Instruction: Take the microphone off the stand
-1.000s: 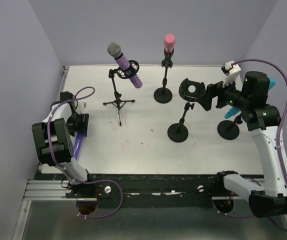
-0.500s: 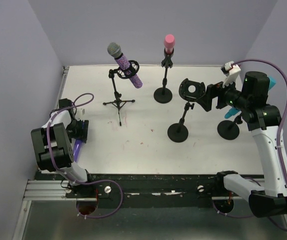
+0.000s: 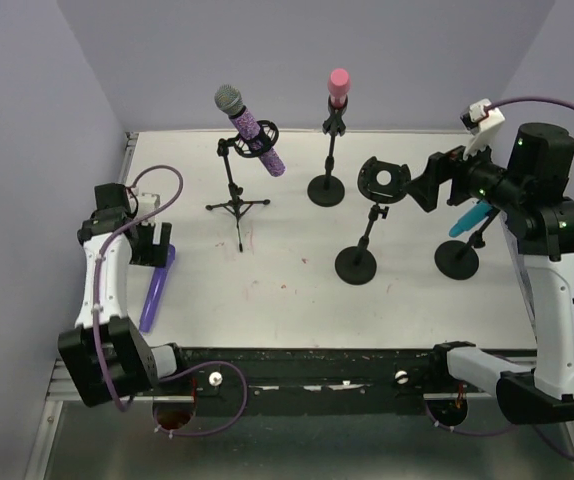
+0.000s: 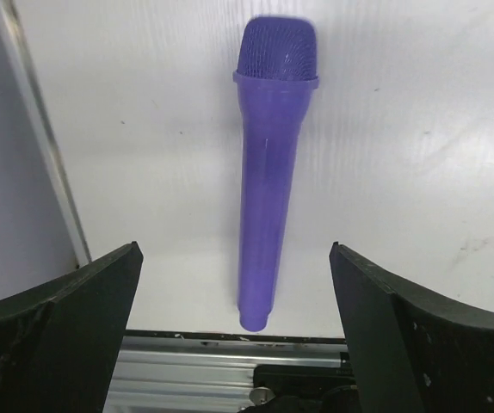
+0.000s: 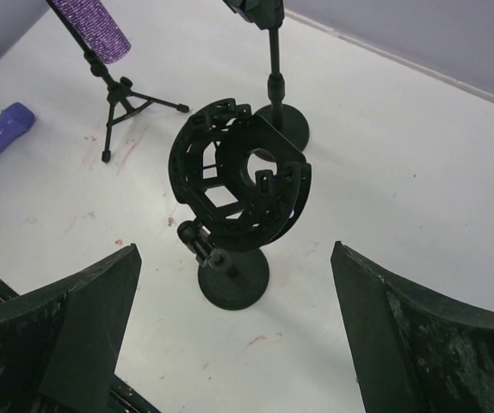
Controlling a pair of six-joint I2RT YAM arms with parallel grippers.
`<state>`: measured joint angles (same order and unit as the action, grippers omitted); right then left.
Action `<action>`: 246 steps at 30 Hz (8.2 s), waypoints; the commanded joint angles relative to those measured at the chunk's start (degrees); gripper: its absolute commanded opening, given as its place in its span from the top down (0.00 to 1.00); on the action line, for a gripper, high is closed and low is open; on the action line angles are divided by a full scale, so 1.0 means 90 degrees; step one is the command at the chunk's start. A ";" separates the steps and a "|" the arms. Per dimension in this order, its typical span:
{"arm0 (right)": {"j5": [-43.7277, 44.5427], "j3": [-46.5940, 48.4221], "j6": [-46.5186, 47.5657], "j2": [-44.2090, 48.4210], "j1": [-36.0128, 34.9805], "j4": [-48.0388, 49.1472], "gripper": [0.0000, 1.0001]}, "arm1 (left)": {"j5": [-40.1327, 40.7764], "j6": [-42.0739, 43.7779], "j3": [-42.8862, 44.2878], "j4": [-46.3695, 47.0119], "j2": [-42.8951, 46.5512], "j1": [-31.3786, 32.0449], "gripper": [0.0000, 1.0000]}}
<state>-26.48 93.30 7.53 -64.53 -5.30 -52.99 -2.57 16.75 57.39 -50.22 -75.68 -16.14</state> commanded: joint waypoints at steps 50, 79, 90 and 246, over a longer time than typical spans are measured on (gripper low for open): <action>-0.1451 -0.0903 0.0129 -0.0760 -0.0153 -0.1193 0.01 | -0.3230 0.0695 0.1583 0.2525 0.0664 0.7184 0.07; 0.1947 -0.2730 -0.1891 -0.0446 -0.1892 0.2568 0.09 | -0.3475 0.1273 -0.0350 0.3518 0.2168 0.6755 0.04; 0.2708 -0.3090 -0.1530 -0.0291 -0.1892 0.2529 0.43 | -0.3592 0.1175 -0.0751 0.3714 0.2384 0.6432 0.04; -0.2732 -0.3511 0.0229 -0.1394 -0.1833 0.3212 0.99 | -0.6035 0.1174 -0.0351 0.5288 -0.0986 0.5622 0.86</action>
<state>-55.22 63.13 9.13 -77.01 -21.85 -24.56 -55.02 26.35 51.70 -2.13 -84.18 33.50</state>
